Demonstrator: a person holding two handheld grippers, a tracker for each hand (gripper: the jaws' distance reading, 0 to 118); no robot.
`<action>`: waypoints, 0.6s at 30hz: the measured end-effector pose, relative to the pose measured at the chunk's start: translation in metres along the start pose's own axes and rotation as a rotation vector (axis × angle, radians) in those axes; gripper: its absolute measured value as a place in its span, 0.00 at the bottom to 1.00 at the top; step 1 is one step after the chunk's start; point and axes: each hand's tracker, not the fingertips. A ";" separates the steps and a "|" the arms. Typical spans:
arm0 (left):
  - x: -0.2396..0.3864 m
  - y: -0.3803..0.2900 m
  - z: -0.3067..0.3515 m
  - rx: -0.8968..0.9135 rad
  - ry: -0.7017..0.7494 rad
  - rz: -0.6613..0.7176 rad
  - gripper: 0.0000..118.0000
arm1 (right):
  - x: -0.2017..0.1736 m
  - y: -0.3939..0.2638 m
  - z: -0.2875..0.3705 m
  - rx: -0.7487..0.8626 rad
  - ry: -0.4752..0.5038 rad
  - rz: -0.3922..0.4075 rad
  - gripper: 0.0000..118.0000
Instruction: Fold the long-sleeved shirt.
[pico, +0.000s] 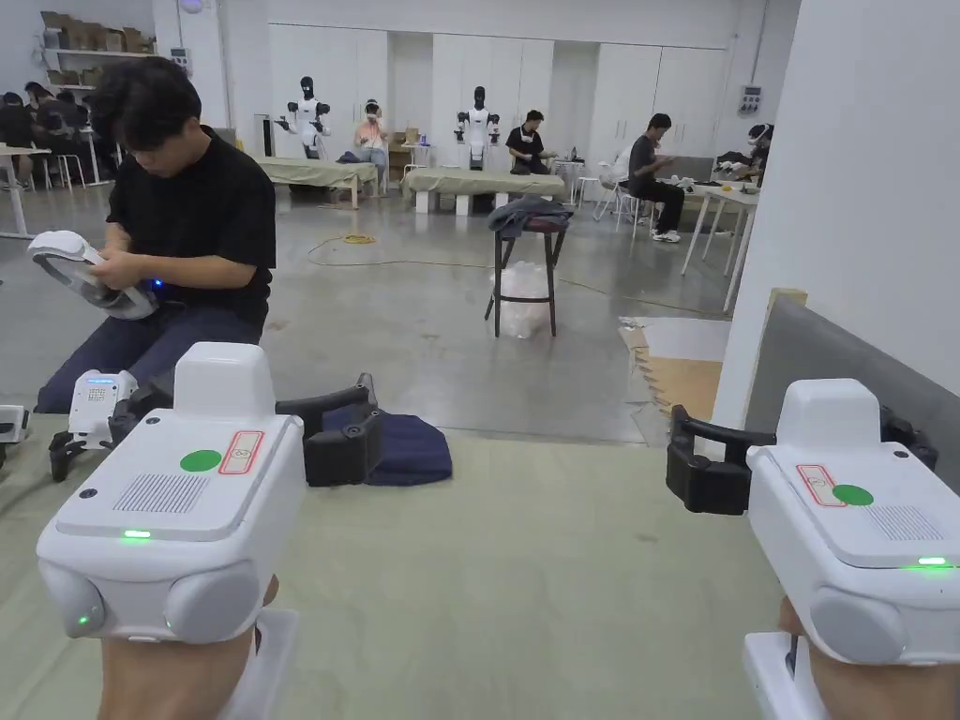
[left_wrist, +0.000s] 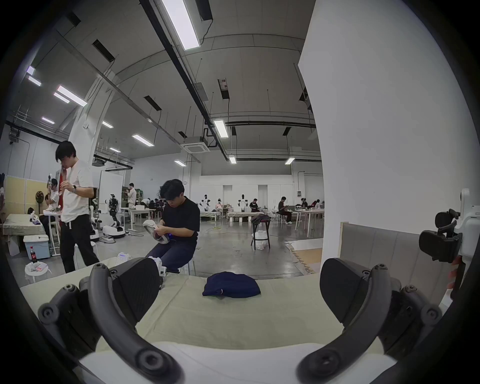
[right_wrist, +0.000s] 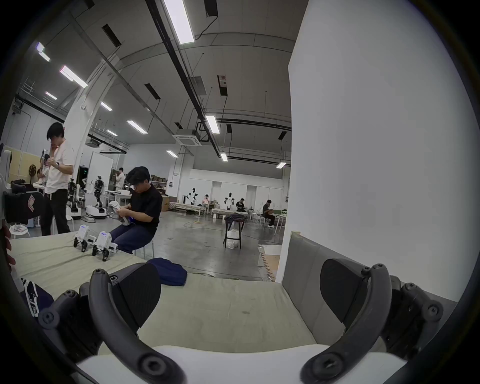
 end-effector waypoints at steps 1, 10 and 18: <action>0.000 0.000 0.000 -0.002 0.003 -0.001 0.94 | 0.000 -0.001 0.000 0.001 -0.003 0.001 1.00; 0.001 -0.001 0.001 0.003 0.008 -0.023 0.94 | -0.002 -0.005 0.001 0.000 0.000 0.011 1.00; 0.005 -0.004 0.003 0.021 -0.002 -0.039 0.94 | -0.002 -0.006 0.000 -0.001 0.004 0.010 1.00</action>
